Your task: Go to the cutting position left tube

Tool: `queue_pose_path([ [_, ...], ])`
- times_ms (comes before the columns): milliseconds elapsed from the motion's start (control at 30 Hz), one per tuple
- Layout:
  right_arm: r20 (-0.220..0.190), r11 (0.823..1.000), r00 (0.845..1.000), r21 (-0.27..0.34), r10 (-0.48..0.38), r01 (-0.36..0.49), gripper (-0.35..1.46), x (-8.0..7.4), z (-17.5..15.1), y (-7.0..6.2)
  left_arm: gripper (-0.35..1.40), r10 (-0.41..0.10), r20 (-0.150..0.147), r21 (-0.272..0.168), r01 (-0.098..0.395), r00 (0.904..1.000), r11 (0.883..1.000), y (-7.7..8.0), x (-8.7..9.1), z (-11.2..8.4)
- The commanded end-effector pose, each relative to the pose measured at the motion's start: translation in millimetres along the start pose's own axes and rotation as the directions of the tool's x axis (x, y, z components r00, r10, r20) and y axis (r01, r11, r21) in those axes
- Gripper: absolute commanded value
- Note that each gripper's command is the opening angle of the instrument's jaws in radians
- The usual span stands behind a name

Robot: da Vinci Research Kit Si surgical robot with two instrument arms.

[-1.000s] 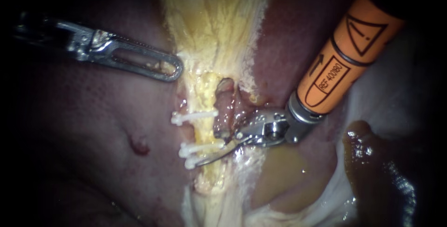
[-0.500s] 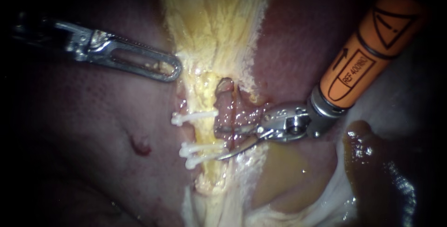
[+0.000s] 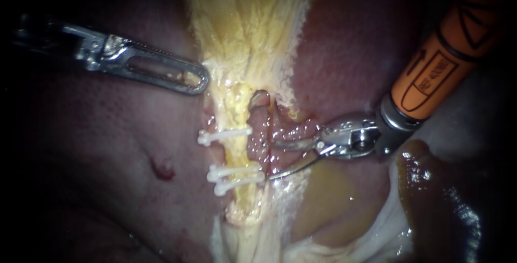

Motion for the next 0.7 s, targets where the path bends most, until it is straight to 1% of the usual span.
queue_pose_path([
  [33, -0.001, 1.000, 1.000, -0.003, 0.000, 0.000, 1.45, 0.0, -0.2, 0.0, -0.35, 0.000, 0.000, 0.000, 0.000, 1.0000, 1.000, 0.0, 0.0, 0.0],
  [333, -0.010, 1.000, 1.000, -0.019, 0.013, -0.013, 1.45, 0.2, -2.2, 0.0, -0.35, 0.000, 0.000, 0.000, 0.000, 1.0000, 1.000, 0.0, 0.0, -0.1],
  [467, -0.012, 1.000, 1.000, -0.025, 0.013, -0.014, 1.45, 0.4, -2.6, -0.1, -0.35, 0.000, 0.000, 0.000, 0.000, 1.0000, 1.000, 0.0, 0.0, -0.1],
  [600, -0.012, 1.000, 1.000, -0.029, 0.004, -0.005, 1.45, 0.6, -2.4, -0.5, -0.35, 0.000, 0.000, 0.000, 0.000, 1.0000, 1.000, 0.0, 0.0, -0.1],
  [700, -0.013, 1.000, 1.000, -0.030, 0.000, 0.000, 1.45, 1.0, -2.4, -1.1, -0.35, 0.000, 0.000, 0.000, 0.000, 1.0000, 1.000, 0.0, 0.0, -0.1],
])
